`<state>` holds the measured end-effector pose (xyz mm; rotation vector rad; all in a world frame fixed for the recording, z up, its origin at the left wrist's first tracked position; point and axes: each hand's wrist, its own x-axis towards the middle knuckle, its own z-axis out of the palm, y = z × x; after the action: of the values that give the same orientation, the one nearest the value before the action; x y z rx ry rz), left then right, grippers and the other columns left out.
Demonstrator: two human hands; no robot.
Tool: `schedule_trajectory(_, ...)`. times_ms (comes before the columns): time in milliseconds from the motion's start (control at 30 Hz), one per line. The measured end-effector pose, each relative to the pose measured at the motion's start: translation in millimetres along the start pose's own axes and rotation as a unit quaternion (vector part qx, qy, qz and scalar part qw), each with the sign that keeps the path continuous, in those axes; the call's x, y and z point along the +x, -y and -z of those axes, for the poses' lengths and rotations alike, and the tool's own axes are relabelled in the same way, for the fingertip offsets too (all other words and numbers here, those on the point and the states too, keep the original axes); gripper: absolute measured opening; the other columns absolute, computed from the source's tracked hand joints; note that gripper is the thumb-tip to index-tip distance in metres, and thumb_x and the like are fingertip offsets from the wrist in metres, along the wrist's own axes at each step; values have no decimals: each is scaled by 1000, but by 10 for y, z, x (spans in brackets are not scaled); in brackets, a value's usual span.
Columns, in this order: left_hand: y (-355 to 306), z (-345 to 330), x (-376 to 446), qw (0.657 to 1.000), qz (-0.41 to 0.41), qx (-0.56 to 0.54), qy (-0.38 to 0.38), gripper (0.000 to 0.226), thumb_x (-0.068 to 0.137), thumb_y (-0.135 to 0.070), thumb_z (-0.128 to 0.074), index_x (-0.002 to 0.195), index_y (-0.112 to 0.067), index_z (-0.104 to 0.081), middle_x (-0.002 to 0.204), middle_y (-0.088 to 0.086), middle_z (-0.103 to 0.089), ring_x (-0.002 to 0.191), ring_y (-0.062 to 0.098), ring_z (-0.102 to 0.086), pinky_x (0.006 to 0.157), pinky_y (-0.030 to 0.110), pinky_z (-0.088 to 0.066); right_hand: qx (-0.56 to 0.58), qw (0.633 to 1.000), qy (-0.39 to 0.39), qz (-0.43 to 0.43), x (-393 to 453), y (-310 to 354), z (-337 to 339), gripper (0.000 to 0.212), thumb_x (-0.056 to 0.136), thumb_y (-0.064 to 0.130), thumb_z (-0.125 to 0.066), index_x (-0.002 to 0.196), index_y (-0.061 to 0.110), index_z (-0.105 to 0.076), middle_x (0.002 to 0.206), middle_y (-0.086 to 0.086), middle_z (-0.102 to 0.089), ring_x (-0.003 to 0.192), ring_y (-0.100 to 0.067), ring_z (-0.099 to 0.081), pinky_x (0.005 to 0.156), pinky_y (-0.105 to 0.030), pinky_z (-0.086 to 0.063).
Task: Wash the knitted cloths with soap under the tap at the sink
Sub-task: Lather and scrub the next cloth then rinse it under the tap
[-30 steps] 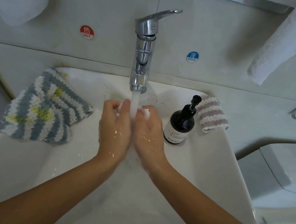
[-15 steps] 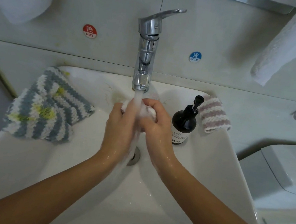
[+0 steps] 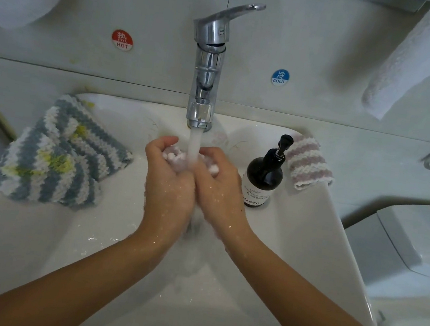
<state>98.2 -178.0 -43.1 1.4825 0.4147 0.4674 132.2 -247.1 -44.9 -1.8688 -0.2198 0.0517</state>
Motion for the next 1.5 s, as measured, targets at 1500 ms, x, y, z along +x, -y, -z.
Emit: schedule_trajectory(1500, 136, -25, 138, 997, 53, 57, 6, 20, 99, -45, -45, 93, -31, -58, 81, -7, -67, 75, 8, -65, 64, 28, -50, 94, 995, 18, 4, -45, 60, 27, 29, 90, 6, -51, 111, 25, -55, 111, -1, -61, 99, -9, -60, 79, -21, -51)
